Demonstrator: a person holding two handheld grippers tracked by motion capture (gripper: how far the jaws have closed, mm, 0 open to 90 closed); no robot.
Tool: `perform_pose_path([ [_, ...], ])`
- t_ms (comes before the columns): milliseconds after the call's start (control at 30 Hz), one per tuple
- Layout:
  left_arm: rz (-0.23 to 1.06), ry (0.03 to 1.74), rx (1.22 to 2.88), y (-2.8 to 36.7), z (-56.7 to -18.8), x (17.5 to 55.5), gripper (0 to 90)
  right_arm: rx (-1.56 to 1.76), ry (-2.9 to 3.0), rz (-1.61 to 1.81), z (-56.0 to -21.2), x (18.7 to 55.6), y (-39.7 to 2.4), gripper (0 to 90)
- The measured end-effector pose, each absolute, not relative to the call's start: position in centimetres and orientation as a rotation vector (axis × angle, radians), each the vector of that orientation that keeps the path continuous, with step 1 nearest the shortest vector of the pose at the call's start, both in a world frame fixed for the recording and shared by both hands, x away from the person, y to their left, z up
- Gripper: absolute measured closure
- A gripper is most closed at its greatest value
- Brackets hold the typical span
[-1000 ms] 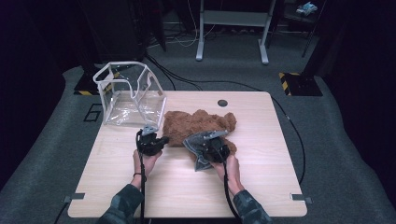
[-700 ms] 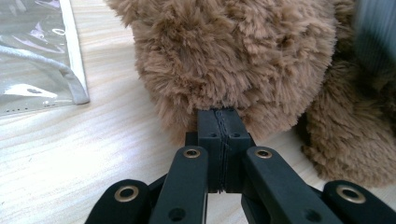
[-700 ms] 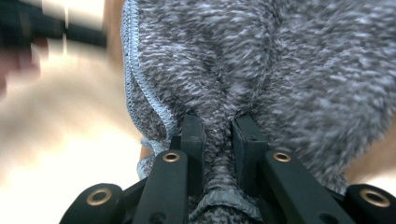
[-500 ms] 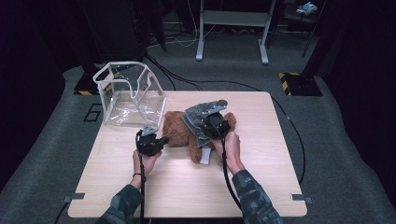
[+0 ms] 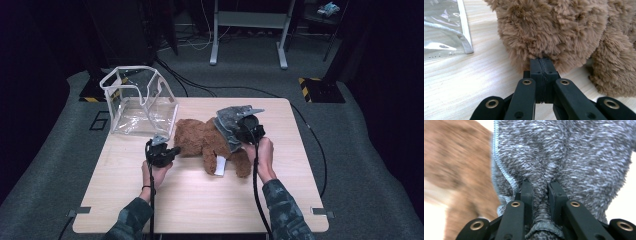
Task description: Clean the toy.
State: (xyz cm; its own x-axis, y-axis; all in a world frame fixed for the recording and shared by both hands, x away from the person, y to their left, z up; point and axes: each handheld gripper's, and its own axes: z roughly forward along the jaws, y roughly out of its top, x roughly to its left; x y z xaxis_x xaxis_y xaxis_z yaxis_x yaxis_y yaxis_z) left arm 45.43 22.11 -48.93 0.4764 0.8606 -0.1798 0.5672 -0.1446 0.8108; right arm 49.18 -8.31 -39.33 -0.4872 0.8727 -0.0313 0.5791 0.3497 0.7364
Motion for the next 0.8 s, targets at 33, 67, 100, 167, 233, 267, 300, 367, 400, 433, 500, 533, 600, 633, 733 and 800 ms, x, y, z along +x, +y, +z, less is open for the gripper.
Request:
perform_pose_path([
  [33, 0.417, 1.202, 1.83, 22.1, -48.9, 45.5, 89.4, 1.255, 2.223, 0.969, -39.2, 49.2, -7.5, 77.1],
  [67, 0.415, 1.204, 1.825, 22.1, -49.0, 45.5, 89.4, 1.23, 2.239, 0.976, -39.2, 49.3, -6.6, 77.1],
  [100, 0.413, 1.21, 1.82, 22.1, -49.0, 45.5, 89.5, 1.208, 2.257, 0.959, -39.3, 49.4, -5.8, 77.0],
  [167, 0.408, 1.215, 1.818, 22.2, -49.1, 45.5, 89.4, 1.184, 2.28, 0.897, -39.9, 49.8, -4.9, 77.1],
  [233, 0.408, 1.211, 1.816, 22.2, -49.0, 45.4, 89.5, 1.232, 2.271, 0.888, -40.5, 50.4, -5.6, 77.2],
  [267, 0.409, 1.207, 1.82, 22.2, -49.0, 45.4, 89.5, 1.266, 2.257, 0.887, -40.7, 50.5, -6.1, 77.2],
  [300, 0.409, 1.209, 1.819, 22.2, -49.0, 45.4, 89.5, 1.277, 2.246, 0.893, -40.7, 50.6, -6.9, 77.2],
  [367, 0.406, 1.207, 1.823, 22.3, -49.1, 45.4, 89.5, 1.3, 2.222, 0.887, -40.6, 50.6, -8.2, 77.3],
  [400, 0.407, 1.208, 1.82, 22.3, -49.1, 45.4, 89.5, 1.319, 2.202, 0.876, -40.6, 50.5, -8.7, 77.3],
  [433, 0.406, 1.21, 1.816, 22.3, -49.1, 45.4, 89.6, 1.327, 2.193, 0.864, -40.6, 50.6, -9.3, 77.2],
  [500, 0.404, 1.21, 1.822, 22.3, -49.2, 45.4, 89.6, 1.374, 2.169, 0.852, -40.8, 50.7, -10.5, 77.2],
  [533, 0.404, 1.209, 1.818, 22.3, -49.2, 45.4, 89.5, 1.389, 2.161, 0.854, -40.9, 50.8, -11.1, 77.2],
  [600, 0.402, 1.21, 1.822, 22.2, -49.0, 45.4, 87.3, 1.421, 2.154, 0.864, -41.4, 50.9, -11.9, 77.2],
  [633, 0.395, 1.205, 1.83, 22.2, -48.9, 45.4, 78.9, 1.426, 2.154, 0.855, -41.7, 50.9, -12.1, 77.2],
  [733, 0.426, 1.213, 1.847, 21.5, -48.3, 45.4, 52.3, 1.432, 2.156, 0.875, -42.2, 50.6, -12.3, 77.2],
  [800, 0.444, 1.215, 1.876, 21.0, -48.1, 45.6, 42.6, 1.432, 2.157, 0.882, -42.4, 50.5, -12.3, 77.2],
])
